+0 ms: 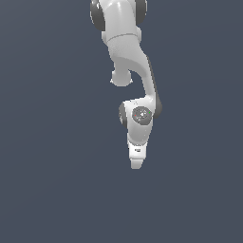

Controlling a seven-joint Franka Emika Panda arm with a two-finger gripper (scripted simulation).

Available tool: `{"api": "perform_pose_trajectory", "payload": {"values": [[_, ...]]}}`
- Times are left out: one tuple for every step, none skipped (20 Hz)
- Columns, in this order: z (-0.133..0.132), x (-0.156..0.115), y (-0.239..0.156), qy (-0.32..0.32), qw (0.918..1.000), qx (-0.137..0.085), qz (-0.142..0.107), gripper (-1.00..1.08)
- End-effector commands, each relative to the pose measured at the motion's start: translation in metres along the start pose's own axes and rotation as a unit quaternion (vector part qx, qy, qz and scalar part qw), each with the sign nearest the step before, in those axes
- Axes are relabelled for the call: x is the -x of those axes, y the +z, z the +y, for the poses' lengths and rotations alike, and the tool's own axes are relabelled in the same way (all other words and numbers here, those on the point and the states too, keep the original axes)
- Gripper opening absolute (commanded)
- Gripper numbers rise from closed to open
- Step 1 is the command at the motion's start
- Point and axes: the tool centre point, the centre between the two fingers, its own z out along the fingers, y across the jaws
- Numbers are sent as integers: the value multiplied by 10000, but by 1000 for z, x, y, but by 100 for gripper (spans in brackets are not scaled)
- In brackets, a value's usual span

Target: Pick up the object and move it to a goal position.

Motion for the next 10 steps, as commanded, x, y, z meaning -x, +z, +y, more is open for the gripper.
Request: {"api": "perform_pose_trajectory", "payload": {"values": [[-4, -21, -4, -11, 10000, 4, 3, -100], [-6, -29, -5, -11, 10000, 4, 3, -100], [-7, -36, -6, -11, 10000, 4, 3, -100], [-9, -43, -7, -11, 10000, 4, 3, -100], [-10, -48, -8, -11, 10000, 4, 3, -100], [-10, -53, -9, -11, 10000, 4, 3, -100], [-11, -56, -9, -11, 10000, 4, 3, -100], [-11, -59, -10, -11, 10000, 4, 3, -100], [-12, -60, -10, -11, 10000, 4, 3, -100], [-12, -61, -10, -11, 10000, 4, 3, -100]]}}
